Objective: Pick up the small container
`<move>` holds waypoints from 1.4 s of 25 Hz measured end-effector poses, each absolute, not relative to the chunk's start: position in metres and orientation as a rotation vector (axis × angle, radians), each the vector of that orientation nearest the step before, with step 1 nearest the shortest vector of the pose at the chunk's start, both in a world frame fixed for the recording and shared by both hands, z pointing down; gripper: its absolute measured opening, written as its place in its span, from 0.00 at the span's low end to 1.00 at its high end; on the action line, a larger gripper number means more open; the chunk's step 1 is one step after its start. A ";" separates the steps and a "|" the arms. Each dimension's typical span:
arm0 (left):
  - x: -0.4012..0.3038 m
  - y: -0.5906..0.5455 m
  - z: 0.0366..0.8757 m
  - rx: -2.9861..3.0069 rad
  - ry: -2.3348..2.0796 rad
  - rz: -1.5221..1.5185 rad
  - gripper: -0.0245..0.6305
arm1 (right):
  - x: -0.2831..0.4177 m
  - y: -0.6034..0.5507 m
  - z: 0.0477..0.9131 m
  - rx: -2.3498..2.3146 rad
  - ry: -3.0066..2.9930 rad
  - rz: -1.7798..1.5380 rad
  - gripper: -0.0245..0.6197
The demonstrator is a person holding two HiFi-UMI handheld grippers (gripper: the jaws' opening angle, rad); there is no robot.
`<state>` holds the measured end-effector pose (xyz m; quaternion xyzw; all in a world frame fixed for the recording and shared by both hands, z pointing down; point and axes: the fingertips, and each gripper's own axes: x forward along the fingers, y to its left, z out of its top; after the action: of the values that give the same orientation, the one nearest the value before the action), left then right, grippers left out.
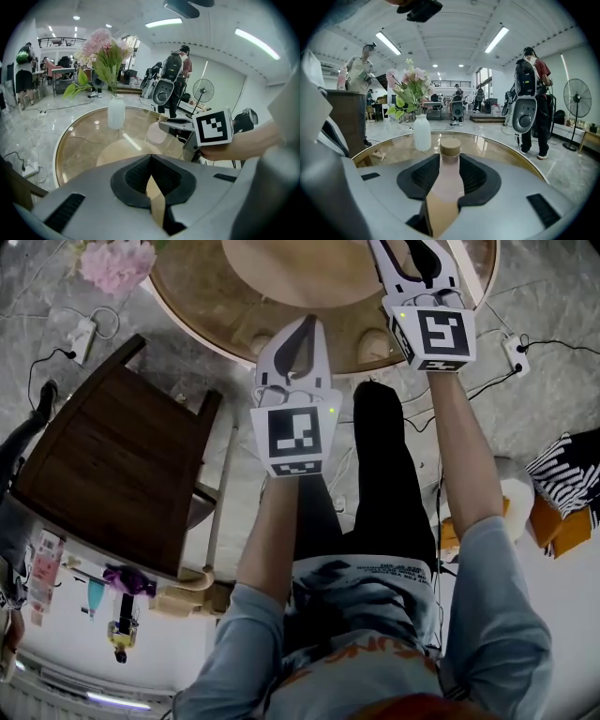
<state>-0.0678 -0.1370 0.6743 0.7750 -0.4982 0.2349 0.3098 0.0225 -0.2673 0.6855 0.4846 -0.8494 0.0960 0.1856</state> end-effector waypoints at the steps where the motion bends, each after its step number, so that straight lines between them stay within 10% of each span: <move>1: -0.068 -0.137 0.675 2.047 -1.314 0.622 0.07 | 0.022 -0.269 0.685 1.367 -2.397 0.268 0.24; 35: -0.052 -0.165 0.676 2.045 -1.303 0.571 0.07 | 0.030 -0.290 0.674 1.420 -2.252 0.427 0.27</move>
<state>-0.0523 -0.1652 0.6764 0.7778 -0.4956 0.2171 0.3198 0.0299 -0.2904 0.6744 0.5138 -0.8146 0.1544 0.2207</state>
